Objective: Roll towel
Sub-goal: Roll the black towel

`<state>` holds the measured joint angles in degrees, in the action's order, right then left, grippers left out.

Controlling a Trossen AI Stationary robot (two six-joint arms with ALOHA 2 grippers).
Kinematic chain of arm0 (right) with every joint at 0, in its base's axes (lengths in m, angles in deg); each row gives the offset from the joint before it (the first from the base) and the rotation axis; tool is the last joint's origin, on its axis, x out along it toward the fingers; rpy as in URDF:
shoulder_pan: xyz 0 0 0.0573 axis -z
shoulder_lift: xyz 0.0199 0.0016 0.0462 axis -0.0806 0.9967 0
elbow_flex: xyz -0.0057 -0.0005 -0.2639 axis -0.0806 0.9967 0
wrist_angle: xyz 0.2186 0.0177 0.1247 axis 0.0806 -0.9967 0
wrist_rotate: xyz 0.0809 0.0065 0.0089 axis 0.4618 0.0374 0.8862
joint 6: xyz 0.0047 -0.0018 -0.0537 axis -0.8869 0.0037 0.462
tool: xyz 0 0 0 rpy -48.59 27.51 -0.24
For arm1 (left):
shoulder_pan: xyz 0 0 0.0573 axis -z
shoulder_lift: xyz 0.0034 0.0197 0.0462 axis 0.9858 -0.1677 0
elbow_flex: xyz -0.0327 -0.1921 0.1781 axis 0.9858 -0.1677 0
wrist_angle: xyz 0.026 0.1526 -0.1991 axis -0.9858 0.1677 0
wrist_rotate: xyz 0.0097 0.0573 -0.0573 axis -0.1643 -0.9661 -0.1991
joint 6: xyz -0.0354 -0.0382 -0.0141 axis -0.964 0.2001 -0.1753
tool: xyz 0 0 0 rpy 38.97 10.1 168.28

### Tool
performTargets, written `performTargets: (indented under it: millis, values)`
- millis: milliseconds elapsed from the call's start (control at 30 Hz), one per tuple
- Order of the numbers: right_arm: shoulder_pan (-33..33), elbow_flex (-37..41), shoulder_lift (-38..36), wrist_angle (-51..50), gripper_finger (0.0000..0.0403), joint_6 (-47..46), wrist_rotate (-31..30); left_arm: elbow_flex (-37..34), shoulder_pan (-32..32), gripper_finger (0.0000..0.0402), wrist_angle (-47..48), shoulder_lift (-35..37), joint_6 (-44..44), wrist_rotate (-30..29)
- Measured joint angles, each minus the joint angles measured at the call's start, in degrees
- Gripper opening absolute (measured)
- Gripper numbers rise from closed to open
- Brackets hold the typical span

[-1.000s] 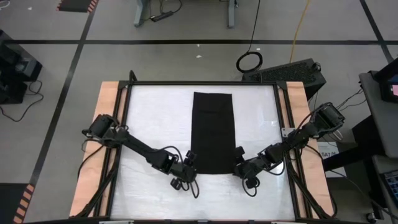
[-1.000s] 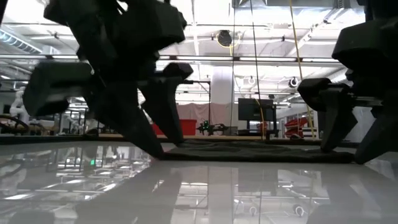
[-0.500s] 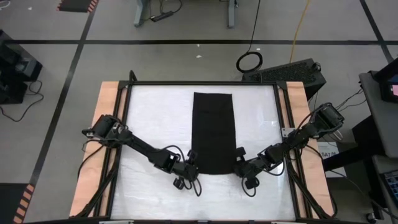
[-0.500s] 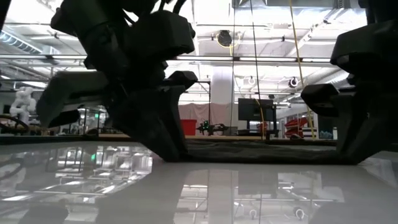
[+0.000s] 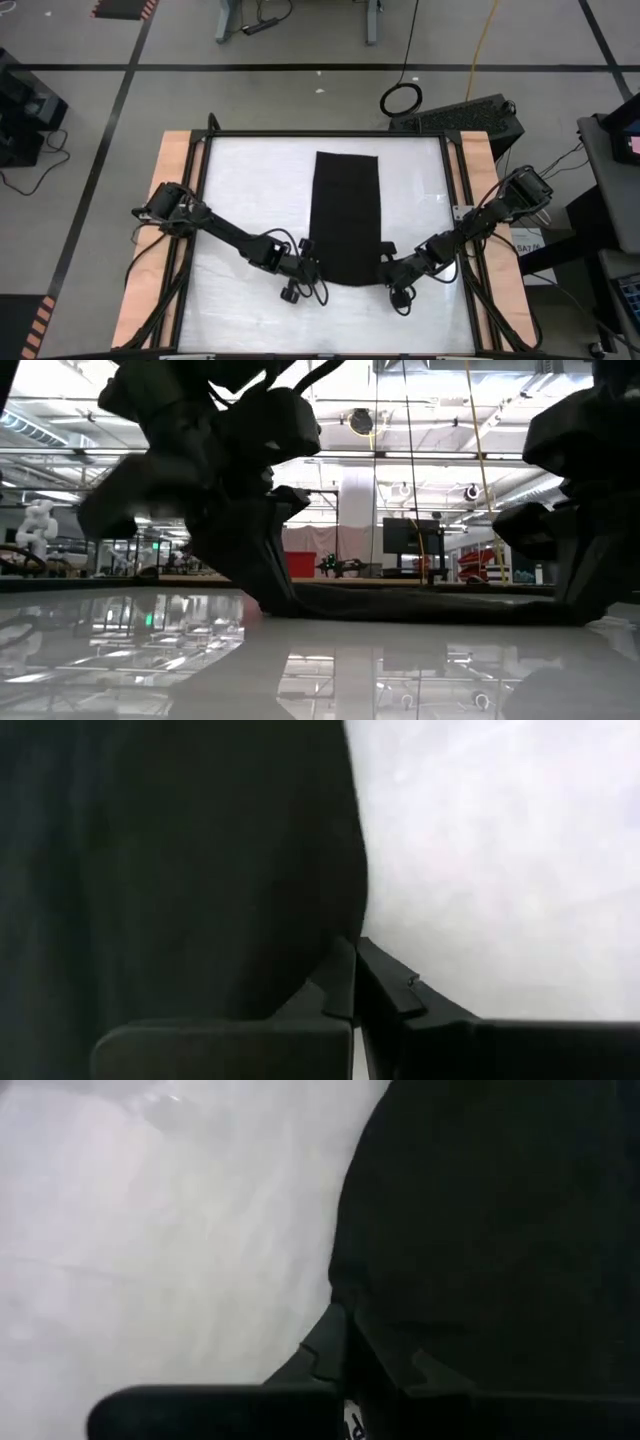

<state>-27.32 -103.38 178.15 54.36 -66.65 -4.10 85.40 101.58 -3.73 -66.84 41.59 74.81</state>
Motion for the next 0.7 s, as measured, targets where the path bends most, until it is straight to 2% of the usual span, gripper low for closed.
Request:
performTargets:
  millis: [133,333,700]
  values:
    - [-0.04,0.0,-0.02,2.79,0.0001,-4.48,3.06,0.3,0.24,0.0002,-0.29,2.79,-6.53,4.83]
    - [-0.05,-0.02,-0.02,5.67,0.0001,-10.29,5.76,0.37,0.02,0.0001,-0.4,4.34,-15.71,8.1]
    - [-0.07,-0.02,-0.07,10.28,0.0,-18.73,5.54,-3.14,-1.12,0.0,-0.59,4.38,-26.75,9.47]
